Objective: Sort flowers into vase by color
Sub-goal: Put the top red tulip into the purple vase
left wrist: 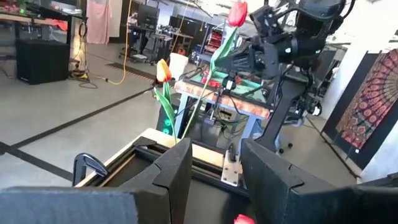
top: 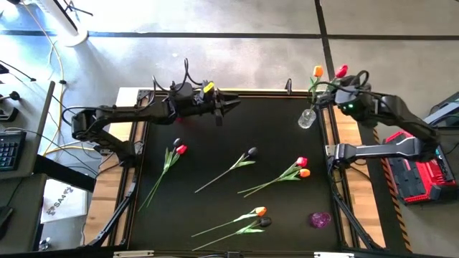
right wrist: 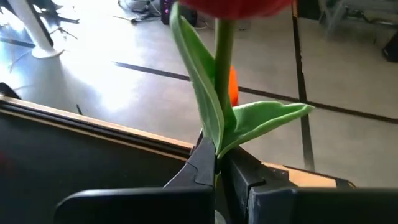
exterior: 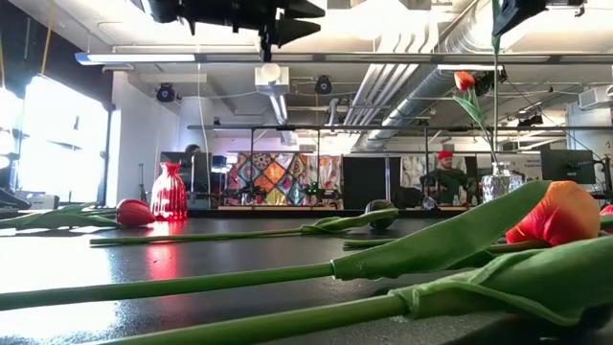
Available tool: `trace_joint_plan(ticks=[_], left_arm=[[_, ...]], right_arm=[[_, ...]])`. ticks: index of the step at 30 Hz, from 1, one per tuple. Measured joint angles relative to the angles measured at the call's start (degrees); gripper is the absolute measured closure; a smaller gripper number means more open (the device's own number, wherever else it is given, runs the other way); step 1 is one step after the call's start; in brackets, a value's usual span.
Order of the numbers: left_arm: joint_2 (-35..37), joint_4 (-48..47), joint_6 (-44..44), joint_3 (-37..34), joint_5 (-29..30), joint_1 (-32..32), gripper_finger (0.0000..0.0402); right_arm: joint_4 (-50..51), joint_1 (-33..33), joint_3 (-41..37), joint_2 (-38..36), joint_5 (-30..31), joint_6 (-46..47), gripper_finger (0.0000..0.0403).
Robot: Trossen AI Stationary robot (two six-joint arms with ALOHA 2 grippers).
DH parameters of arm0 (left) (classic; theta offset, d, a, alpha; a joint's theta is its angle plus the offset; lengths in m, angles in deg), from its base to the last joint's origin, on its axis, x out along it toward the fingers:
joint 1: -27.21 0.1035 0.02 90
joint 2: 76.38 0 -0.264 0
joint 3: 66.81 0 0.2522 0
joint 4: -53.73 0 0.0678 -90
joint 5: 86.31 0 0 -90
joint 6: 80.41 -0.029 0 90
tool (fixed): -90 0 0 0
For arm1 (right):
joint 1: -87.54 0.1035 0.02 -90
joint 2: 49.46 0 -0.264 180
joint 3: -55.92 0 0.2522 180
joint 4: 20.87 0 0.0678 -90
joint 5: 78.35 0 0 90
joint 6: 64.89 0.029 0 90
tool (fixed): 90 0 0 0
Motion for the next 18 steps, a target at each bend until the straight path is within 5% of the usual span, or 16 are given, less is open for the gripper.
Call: trace_joint_plan(ticks=[8, 18], left_arm=[[0.00, -0.24, 0.90, 0.00, 0.16, -1.40, 0.0275], [0.00, -1.50, 1.36, 0.02, 1.14, -2.89, 0.0275]], right_arm=[[-5.92, -6.18, -6.66, -0.27, -5.49, -4.43, 0.0403], [-7.56, -7.90, -4.20, -1.23, -11.60, -4.81, 0.0403]])
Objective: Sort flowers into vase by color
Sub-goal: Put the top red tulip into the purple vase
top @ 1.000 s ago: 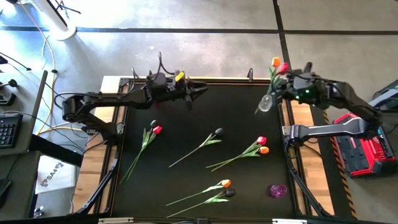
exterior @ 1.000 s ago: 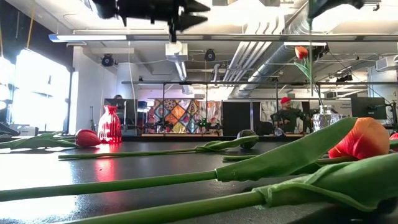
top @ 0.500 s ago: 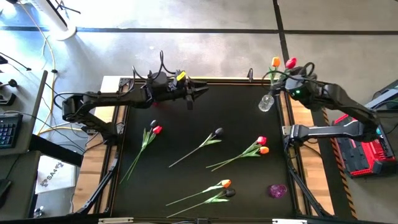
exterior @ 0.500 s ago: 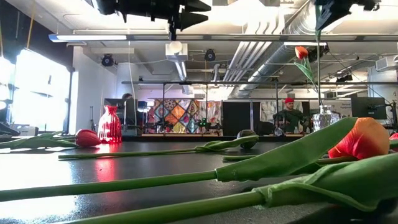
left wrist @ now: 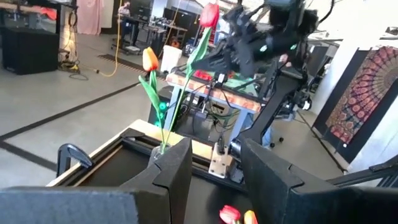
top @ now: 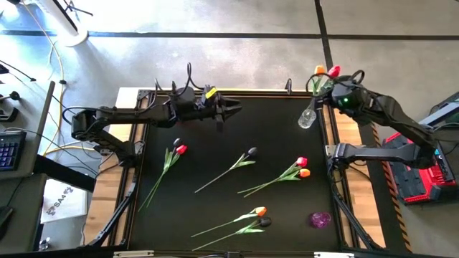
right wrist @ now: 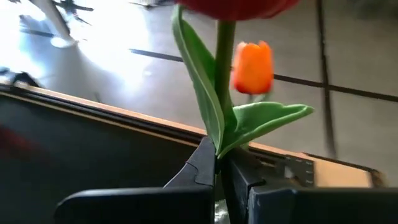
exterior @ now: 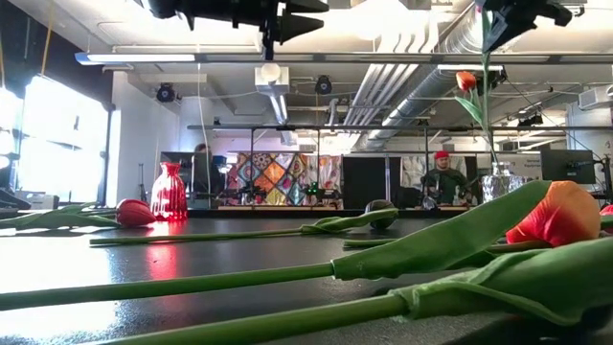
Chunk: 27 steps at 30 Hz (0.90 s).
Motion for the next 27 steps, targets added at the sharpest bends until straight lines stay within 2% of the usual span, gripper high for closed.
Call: trace_joint_plan(ticks=[3, 9, 11, 15, 21, 27], left_arm=[[-0.02, -1.04, 0.44, 0.00, 0.26, -0.02, 0.0275], [0.00, -7.02, 3.56, 0.07, -0.36, -0.01, 0.0275], [0.00, -10.15, 3.58, 0.07, -0.60, -0.51, 0.0275], [-0.44, -11.94, 3.62, 0.07, -0.12, -2.32, 0.0275], [-3.84, -2.49, 7.77, 0.07, 0.28, -4.74, 0.0275], [-8.00, 3.11, 10.96, 0.04, -2.38, -6.54, 0.0275]], right_arm=[[-0.32, 0.00, 1.90, -0.09, -5.98, -0.05, 0.0403], [-5.70, 0.40, 1.30, 0.26, -27.80, -1.11, 0.0403], [-7.85, 1.63, -0.23, 0.55, -32.45, -0.88, 0.0403], [-15.68, 6.11, -3.66, 1.48, -35.55, 0.79, 0.0403], [-28.97, 13.22, -7.58, 5.32, -36.03, 1.46, 0.0403], [-30.93, 19.34, -7.63, 9.41, -32.96, 0.10, 0.0403]])
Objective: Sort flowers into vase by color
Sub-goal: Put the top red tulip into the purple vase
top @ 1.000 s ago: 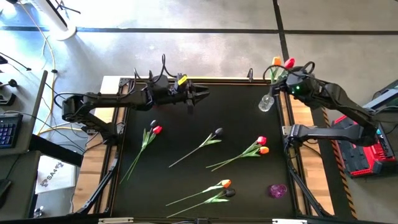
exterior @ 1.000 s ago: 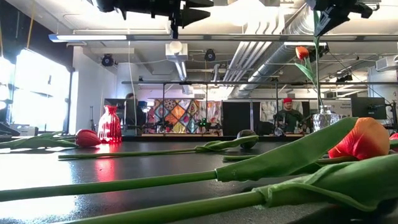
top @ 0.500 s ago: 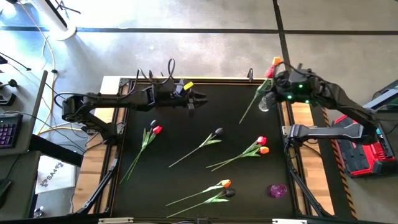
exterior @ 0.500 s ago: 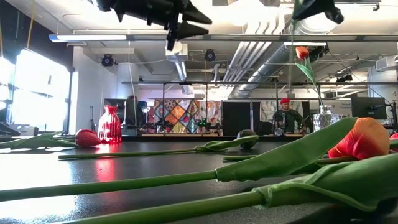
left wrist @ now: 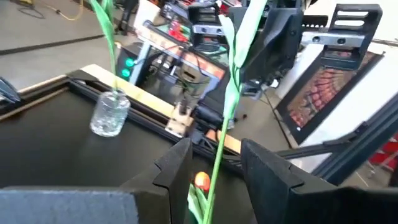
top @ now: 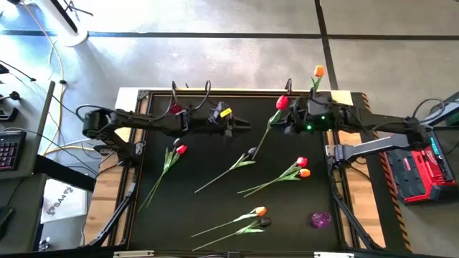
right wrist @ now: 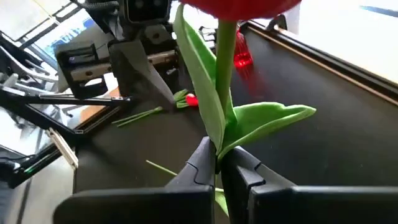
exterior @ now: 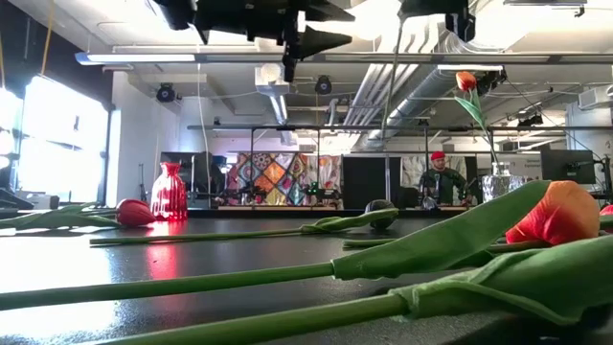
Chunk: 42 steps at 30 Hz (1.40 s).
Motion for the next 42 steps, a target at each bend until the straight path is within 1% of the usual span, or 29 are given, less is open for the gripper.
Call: trace_joint_plan(ticks=[5, 8, 9, 11, 15, 16, 19, 22, 24, 26, 29, 31, 33, 35, 42], left_arm=[[-1.10, 2.97, -1.96, 0.04, -0.22, -1.51, 0.0275], [-2.05, 3.70, -3.19, 0.02, -1.73, -1.83, 0.0275], [-2.30, 3.82, -3.31, 0.02, -2.80, -1.83, 0.0275], [-2.42, 2.88, -2.77, 0.02, -4.33, -1.76, 0.0277], [-2.42, 2.21, -2.86, 0.02, -4.43, -1.68, 0.0283], [-2.42, 2.18, -2.89, 0.02, -4.41, -1.68, 0.0284], [-2.38, 1.88, -2.96, 0.02, -4.40, -1.68, 0.0288], [-2.38, 0.52, -3.03, 0.00, -4.40, -1.68, 0.0289], [-2.38, -0.03, -3.01, -0.02, -4.38, -1.71, 0.0289], [-2.38, -0.02, -3.01, -0.02, -3.94, -1.99, 0.0289], [-2.38, -0.01, -3.01, -0.02, -0.43, -2.55, 0.0289], [-2.38, 0.00, -3.03, -0.02, 2.49, -2.85, 0.0289], [-2.38, 0.00, -2.99, -0.02, 4.39, -2.96, 0.0289], [-2.38, 0.00, -2.97, -0.02, 5.07, -2.96, 0.0289], [-2.36, 0.00, -2.79, -0.02, 5.32, -3.05, 0.0289]], right_arm=[[-2.68, 2.97, 0.22, 0.63, 0.68, -0.14, 0.0403], [-4.24, 4.20, 0.23, 0.55, 0.49, -0.43, 0.0403], [-3.78, 4.48, 0.26, 0.38, -0.44, -0.71, 0.0403], [-0.57, 4.69, 0.26, -0.11, -4.77, -0.09, 0.0403], [7.45, 5.20, 0.24, -2.36, -16.25, 3.54, 0.0403], [8.53, 5.80, 0.24, -3.16, -18.25, 4.72, 0.0403], [12.69, 8.22, 1.40, -5.98, -20.77, 7.63, 0.0403], [19.73, 11.34, 5.82, -8.22, -21.69, 10.06, 0.0403], [25.70, 13.95, 9.80, -9.19, -21.02, 11.75, 0.0403], [31.29, 17.13, 13.78, -9.60, -17.83, 13.18, 0.0403], [37.63, 22.44, 17.51, -9.70, -13.33, 15.30, 0.0403], [40.36, 26.17, 18.12, -9.68, -11.57, 16.63, 0.0403], [41.09, 29.87, 17.33, -9.56, -11.22, 18.40, 0.0403], [41.04, 33.61, 16.48, -9.46, -10.20, 19.87, 0.0403], [39.01, 46.62, 15.87, -9.41, 1.30, 22.37, 0.0403]])
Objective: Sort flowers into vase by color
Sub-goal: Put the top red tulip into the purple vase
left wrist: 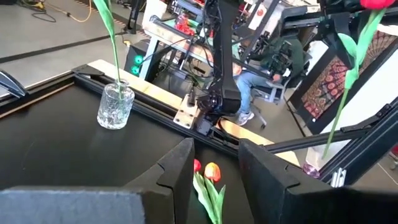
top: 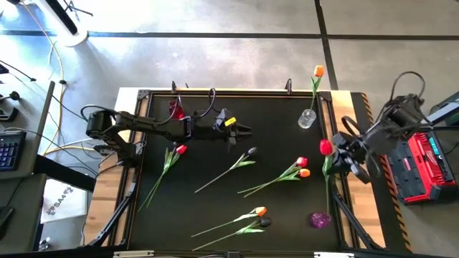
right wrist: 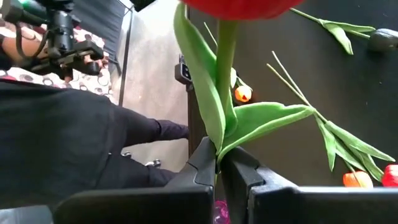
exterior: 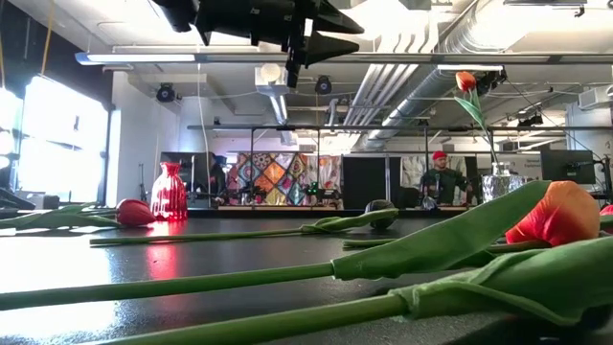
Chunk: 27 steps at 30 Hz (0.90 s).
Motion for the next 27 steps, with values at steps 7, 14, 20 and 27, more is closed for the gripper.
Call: trace_joint_plan(ticks=[7, 14, 20, 27], left_arm=[[0.00, 0.00, -0.01, 0.00, 1.63, 0.02, 0.0289], [0.00, 0.00, -0.11, 0.00, 1.64, 0.02, 0.0289], [0.00, 0.00, -0.11, 0.00, 1.62, 0.02, 0.0289], [0.04, 0.00, -0.11, 0.00, 1.38, -0.21, 0.0289]], right_arm=[[0.02, 12.47, 0.00, 2.57, 10.25, 3.49, 0.0403], [3.73, 21.89, -0.02, 7.88, 18.15, 8.78, 0.0403], [5.31, 27.42, -0.02, 11.41, 23.40, 13.97, 0.0403], [5.42, 31.25, -0.02, 15.28, 24.02, 20.08, 0.0403]])
